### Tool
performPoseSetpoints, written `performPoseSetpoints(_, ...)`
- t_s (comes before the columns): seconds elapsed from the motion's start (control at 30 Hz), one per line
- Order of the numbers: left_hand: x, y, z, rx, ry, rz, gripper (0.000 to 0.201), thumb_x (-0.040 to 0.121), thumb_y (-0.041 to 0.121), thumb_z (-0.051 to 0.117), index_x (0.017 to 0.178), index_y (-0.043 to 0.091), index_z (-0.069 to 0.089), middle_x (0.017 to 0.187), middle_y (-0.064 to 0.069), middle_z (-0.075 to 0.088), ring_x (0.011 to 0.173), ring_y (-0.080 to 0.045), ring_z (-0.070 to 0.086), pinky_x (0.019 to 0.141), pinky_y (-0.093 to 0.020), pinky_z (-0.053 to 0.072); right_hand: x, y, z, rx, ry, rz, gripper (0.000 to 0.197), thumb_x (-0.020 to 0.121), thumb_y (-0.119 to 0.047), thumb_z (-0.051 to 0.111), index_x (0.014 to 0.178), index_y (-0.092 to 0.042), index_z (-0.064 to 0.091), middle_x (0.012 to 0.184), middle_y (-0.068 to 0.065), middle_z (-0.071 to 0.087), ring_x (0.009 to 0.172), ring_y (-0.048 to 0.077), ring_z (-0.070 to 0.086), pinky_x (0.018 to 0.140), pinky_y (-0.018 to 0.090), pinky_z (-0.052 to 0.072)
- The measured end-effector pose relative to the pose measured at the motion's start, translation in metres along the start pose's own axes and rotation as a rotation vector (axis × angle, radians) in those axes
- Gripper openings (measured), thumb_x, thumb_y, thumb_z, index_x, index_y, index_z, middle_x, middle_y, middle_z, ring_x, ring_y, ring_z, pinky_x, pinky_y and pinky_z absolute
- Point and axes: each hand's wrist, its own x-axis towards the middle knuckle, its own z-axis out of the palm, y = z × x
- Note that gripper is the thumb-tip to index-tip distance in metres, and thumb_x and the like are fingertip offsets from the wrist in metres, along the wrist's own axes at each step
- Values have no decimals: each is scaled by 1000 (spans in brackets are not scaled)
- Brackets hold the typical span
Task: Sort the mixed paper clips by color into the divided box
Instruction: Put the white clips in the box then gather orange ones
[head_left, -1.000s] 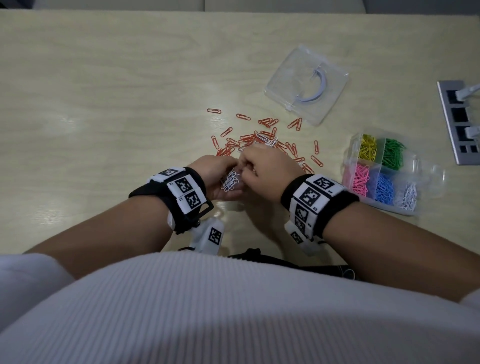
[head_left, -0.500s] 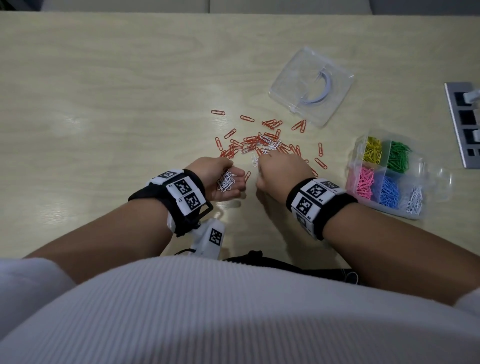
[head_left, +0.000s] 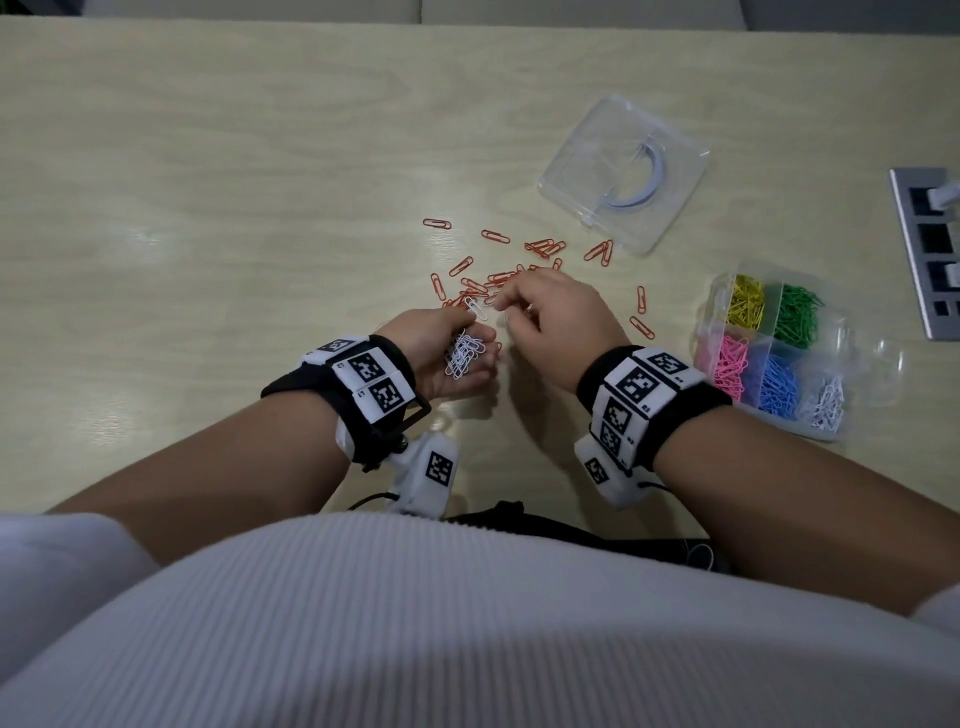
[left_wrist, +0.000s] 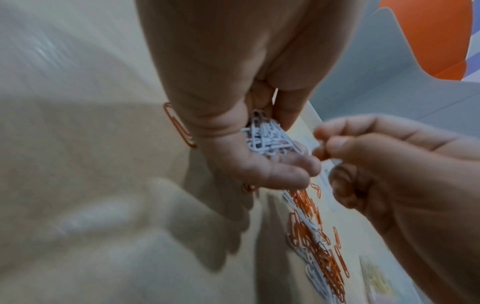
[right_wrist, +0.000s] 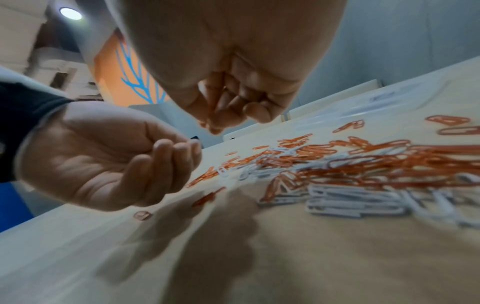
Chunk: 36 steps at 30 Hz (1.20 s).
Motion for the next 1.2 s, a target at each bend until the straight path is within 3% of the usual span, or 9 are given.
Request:
performPoseSetpoints(0.13, -1, -1, -3, 13, 24, 1, 37, 101, 29, 37, 74, 12, 57, 57, -4, 60, 44, -11, 58, 46, -21, 53, 4, 15, -4, -365, -196, 134, 23, 91, -19, 47, 109, -20, 61, 114, 5, 56, 100, 27, 57, 86, 38, 48)
performPoseSetpoints(0.2, -1, -1, -5, 14, 36, -5, 37, 101, 29, 38, 73, 12, 57, 59, -5, 58, 42, -12, 56, 44, -20, 52, 4, 17, -8, -441, -196, 146, 24, 91, -20, 47, 111, -18, 59, 114, 6, 55, 98, 28, 57, 82, 38, 48)
performPoseSetpoints(0.33, -1, -2, -8, 4, 58, -10, 34, 100, 28, 39, 75, 13, 56, 56, -3, 58, 42, -11, 56, 44, -19, 52, 8, 11, -11, -430, -169, 115, 22, 92, -23, 47, 110, -15, 58, 113, 7, 54, 95, 27, 56, 81, 38, 48)
performPoseSetpoints(0.47, -2, -1, -7, 15, 63, 0, 33, 101, 28, 39, 76, 12, 56, 54, -3, 58, 41, -11, 56, 45, -19, 52, 12, -2, 2, -467, -256, 55, 34, 92, -37, 54, 117, -14, 56, 118, 6, 54, 107, 26, 55, 88, 36, 45)
performPoseSetpoints(0.63, -2, 0, -11, 31, 72, 3, 35, 100, 28, 38, 75, 12, 57, 56, -3, 60, 43, -10, 57, 46, -20, 53, 15, -10, 10, -581, -295, 46, 27, 91, -15, 53, 116, -7, 54, 116, 12, 57, 104, 30, 58, 82, 36, 47)
performPoseSetpoints(0.8, 0, 1, -17, 31, 84, -8, 33, 100, 27, 38, 80, 12, 60, 63, -6, 63, 50, -12, 61, 56, -24, 55, 16, -9, 8, -484, -240, 141, 19, 88, -15, 54, 106, -11, 51, 101, 10, 62, 90, 30, 59, 69, 33, 42)
performPoseSetpoints(0.9, 1, 1, -20, 25, 91, -7, 32, 99, 27, 39, 81, 12, 61, 64, -6, 63, 51, -13, 61, 56, -24, 55, 19, -6, 8, -457, -229, 161, 22, 90, -29, 58, 106, -13, 54, 102, 6, 60, 94, 27, 59, 75, 33, 46)
performPoseSetpoints(1.07, 2, 1, -21, 16, 92, -14, 32, 99, 25, 38, 79, 11, 60, 65, -7, 61, 52, -13, 60, 55, -24, 54, 23, -7, 15, -453, -210, -97, 29, 93, -33, 52, 117, -17, 59, 113, 5, 56, 105, 26, 55, 86, 36, 45)
performPoseSetpoints(1.2, 2, 2, -22, 16, 106, -8, 32, 99, 24, 39, 78, 11, 60, 63, -6, 61, 51, -12, 60, 57, -24, 54, 27, -11, 18, -471, -250, -55, 33, 92, -37, 54, 116, -15, 59, 115, 5, 55, 106, 25, 55, 87, 35, 46)
